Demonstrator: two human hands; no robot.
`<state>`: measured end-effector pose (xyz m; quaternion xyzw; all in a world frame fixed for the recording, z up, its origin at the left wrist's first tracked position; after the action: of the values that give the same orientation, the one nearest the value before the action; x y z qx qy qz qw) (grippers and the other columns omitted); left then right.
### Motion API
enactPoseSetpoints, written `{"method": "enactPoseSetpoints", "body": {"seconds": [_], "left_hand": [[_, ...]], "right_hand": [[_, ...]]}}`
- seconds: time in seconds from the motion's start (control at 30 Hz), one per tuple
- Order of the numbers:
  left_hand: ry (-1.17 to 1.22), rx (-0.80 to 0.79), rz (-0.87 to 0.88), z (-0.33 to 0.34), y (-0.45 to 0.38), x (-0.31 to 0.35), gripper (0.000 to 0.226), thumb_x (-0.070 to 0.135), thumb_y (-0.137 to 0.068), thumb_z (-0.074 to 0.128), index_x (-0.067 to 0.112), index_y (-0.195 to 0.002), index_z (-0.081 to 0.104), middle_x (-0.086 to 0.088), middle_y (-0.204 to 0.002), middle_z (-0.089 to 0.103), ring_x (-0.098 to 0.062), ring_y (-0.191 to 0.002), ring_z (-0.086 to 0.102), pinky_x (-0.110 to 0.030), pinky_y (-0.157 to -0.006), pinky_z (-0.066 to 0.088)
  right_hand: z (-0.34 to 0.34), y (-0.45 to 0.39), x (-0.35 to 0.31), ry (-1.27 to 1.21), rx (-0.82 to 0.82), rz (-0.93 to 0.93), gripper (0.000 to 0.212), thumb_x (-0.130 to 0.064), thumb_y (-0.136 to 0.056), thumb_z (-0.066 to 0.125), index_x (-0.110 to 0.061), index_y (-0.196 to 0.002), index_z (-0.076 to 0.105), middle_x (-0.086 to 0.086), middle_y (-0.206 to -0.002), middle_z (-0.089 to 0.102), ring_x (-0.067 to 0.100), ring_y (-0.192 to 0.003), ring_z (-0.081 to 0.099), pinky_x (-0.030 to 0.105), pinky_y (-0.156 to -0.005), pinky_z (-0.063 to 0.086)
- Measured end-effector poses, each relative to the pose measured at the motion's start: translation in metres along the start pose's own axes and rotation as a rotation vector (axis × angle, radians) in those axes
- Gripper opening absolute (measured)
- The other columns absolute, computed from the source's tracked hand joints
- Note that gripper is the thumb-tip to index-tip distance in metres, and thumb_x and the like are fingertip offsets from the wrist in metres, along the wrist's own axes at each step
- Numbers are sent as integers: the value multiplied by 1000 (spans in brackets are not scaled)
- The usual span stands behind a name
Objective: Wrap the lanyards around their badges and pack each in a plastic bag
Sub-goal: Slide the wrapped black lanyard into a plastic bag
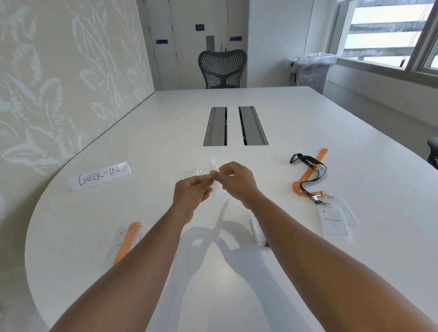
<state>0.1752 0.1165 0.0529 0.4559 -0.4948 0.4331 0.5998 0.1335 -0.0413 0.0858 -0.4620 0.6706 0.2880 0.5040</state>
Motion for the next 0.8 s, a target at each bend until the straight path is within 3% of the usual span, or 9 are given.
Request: {"method": "enactPoseSetpoints", "body": {"seconds": [0.07,0.17,0.33,0.47,0.57,0.67,0.8], "left_hand": [[-41,-25,20,2,0,3,16,23,-86,81,12,-96,77,4,-75,74,-8,-68,66,-21,-79,59],[-97,-46,44,4,-1,6,16,22,-85,81,11,-96,77,5,-75,74,-5,-66,66,-17,-71,57],[-138,-85,74,11,-1,8,12,18,-85,81,14,-96,79,5,-81,77,-2,-70,69,-13,-66,53],[-145,-95,81,15,-3,8,13,16,-88,78,14,-100,80,2,-88,78,-11,-81,73,-18,-77,58],[-190,2,107,10,-5,10,8,17,-87,78,17,-95,80,2,-88,79,-13,-81,76,-27,-86,60],[-264,113,155,5,-2,17,4,20,-84,76,23,-83,78,8,-78,78,-9,-72,76,-30,-83,62],[-361,170,210,10,4,26,5,22,-82,74,24,-86,76,8,-77,76,-9,-71,75,-37,-81,62]], "right_hand": [[2,0,2,-40,-17,21,32,-39,-82,76,-12,-97,65,2,-101,70,22,-93,69,41,-87,58],[2,0,4,-73,-27,30,27,-34,-84,75,-10,-91,66,5,-90,73,19,-77,68,47,-86,58],[-1,1,6,-79,-24,50,14,-22,-87,65,-8,-90,69,9,-84,74,18,-71,68,44,-83,60],[-9,0,12,-98,18,94,16,-18,-86,56,-10,-85,69,3,-78,72,21,-72,70,36,-77,62],[-15,-1,19,-92,42,131,18,-19,-85,53,-11,-83,69,4,-78,73,18,-70,70,37,-75,63],[-21,0,25,-97,80,150,17,-16,-86,52,-6,-89,65,8,-87,71,18,-68,71,39,-74,63],[-28,3,21,-5,141,97,9,-9,-83,53,-11,-91,48,6,-89,63,33,-82,72,50,-75,60]]}}
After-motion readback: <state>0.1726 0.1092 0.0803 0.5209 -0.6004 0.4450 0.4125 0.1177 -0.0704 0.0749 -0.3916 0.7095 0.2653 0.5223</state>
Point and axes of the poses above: each hand's wrist, its own y-axis away from the middle knuckle, its own z-axis out of the palm, x = y × z, the point moved 9 cm from there along -y, towards the middle knuckle
